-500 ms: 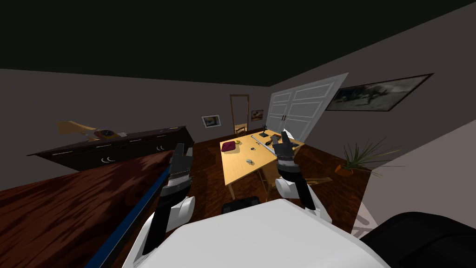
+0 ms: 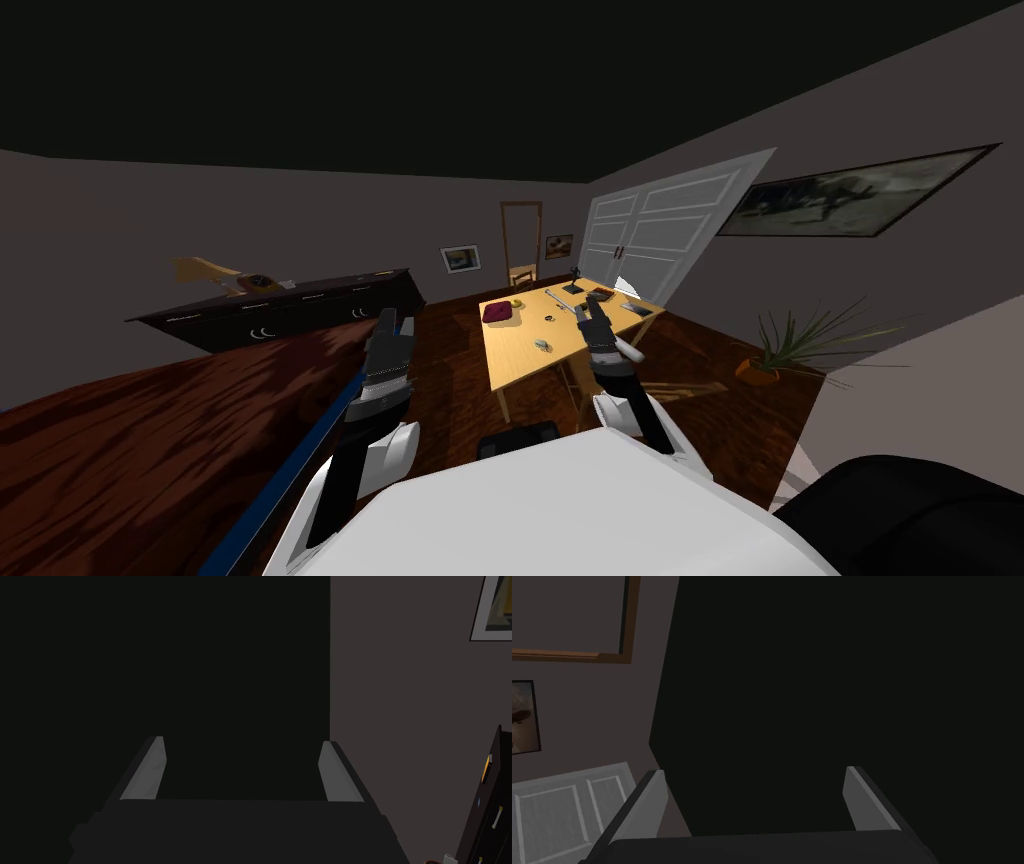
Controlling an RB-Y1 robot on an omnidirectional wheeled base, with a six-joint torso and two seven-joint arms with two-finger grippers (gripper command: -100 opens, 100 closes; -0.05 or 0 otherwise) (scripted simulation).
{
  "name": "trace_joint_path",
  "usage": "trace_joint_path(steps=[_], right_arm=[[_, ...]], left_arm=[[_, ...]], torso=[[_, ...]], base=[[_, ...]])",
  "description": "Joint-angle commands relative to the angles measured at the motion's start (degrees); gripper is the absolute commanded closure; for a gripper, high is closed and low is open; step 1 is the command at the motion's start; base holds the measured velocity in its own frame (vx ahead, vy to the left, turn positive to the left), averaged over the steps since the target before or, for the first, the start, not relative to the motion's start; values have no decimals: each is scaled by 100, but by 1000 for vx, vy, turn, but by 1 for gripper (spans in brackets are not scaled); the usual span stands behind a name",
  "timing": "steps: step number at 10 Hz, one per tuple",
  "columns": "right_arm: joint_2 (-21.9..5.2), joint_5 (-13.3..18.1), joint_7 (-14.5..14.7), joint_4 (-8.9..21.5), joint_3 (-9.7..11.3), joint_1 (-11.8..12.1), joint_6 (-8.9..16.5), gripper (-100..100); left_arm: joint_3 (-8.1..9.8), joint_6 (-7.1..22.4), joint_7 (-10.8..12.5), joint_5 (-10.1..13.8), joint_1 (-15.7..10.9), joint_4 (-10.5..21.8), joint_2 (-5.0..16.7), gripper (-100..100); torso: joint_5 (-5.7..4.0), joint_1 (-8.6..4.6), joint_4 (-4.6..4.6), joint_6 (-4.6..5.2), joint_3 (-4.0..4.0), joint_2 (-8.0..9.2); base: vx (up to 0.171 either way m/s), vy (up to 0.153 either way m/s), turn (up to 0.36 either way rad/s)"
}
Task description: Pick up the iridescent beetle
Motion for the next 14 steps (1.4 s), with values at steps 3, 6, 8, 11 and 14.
trace_joint_path(steps=[3,6,8,11,14], right_arm=[[-303,125,59,498,114,91,54,-100],[-609,279,153,958,268,210,113,-100],[-777,364,211,1303,352,266,144,-100],[-1135,549,348,1851,527,365,207,-100],[-1323,649,429,2270,617,406,239,-100]], left_arm=[[0,0,0,0,-1,0,0,0],[0,0,0,0,0,0,0,0],[0,0,0,0,0,0,0,0],[0,0,0,0,0,0,0,0],[0,0,0,0,0,0,0,0]], torso=[[0,2,0,-1,2,4],[0,-5,-1,0,-4,-7],[1,4,-1,-2,-3,-6],[0,-2,-2,1,-5,-8],[1,2,-3,-1,-7,-13]], base=[[-44,58,88],[-25,54,81],[-18,74,136],[-13,66,107],[-3,65,94]])
